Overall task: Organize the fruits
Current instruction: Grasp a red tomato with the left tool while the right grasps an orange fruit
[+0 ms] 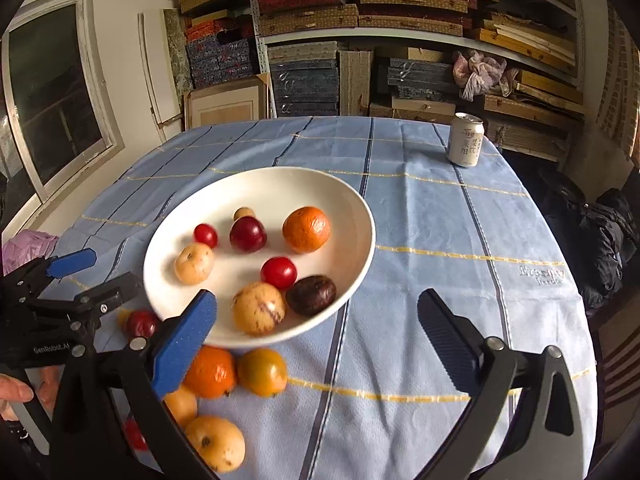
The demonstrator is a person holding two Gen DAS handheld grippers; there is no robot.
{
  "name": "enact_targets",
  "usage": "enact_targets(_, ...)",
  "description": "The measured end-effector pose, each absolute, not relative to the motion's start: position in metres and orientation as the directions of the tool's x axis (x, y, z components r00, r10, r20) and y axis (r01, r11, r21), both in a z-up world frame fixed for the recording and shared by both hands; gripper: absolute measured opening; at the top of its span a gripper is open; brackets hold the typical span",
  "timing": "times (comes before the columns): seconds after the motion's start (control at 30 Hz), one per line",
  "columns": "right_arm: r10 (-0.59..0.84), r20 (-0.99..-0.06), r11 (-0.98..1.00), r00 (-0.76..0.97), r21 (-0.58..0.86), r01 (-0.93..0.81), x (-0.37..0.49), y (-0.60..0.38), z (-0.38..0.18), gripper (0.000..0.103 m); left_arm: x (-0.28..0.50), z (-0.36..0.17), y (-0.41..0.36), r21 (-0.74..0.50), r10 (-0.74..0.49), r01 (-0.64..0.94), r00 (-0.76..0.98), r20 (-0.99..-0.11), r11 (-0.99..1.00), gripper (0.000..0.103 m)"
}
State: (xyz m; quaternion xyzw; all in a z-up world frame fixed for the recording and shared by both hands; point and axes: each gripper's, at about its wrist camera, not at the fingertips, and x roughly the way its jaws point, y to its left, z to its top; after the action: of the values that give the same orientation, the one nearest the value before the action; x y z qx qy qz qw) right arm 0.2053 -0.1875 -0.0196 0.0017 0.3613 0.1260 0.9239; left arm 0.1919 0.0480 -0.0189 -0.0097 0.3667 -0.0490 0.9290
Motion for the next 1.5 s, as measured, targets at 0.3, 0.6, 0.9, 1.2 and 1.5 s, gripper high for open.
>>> enact_targets(0.3, 0.242, -0.704, 0.967, 0.668, 0.117, -0.227, 0.078, -0.196, -0.055, 0.099, 0.081, -0.049, 0.039, -0.098, -0.134, 0.091, 0.724, -0.677, 0.991, 0.100)
enact_targets(0.6, 0.227, -0.738, 0.969, 0.636, 0.106, -0.223, 0.038, -0.190, -0.087, 0.099, 0.070, -0.077, -0.002, 0.085, -0.051, 0.159, 0.699, -0.713, 0.984, 0.100)
enact_targets(0.9, 0.217, -0.737, 0.967, 0.640, 0.075, -0.242, 0.041, -0.179, -0.090, 0.087, 0.091, -0.092, 0.007, 0.003, -0.091, 0.149, 0.617, -0.781, 0.989, 0.076)
enact_targets(1.2, 0.238, -0.747, 0.964, 0.620, 0.103, -0.245, 0.038, -0.173, -0.091, 0.038, 0.078, -0.089, 0.009, -0.055, -0.172, 0.203, 0.618, -0.767, 0.978, 0.029)
enact_targets(1.5, 0.202, -0.716, 0.967, 0.668, 0.039, -0.251, 0.037, -0.171, -0.071, 0.038, 0.076, -0.071, 0.007, -0.097, -0.246, 0.259, 0.641, -0.727, 0.961, 0.029)
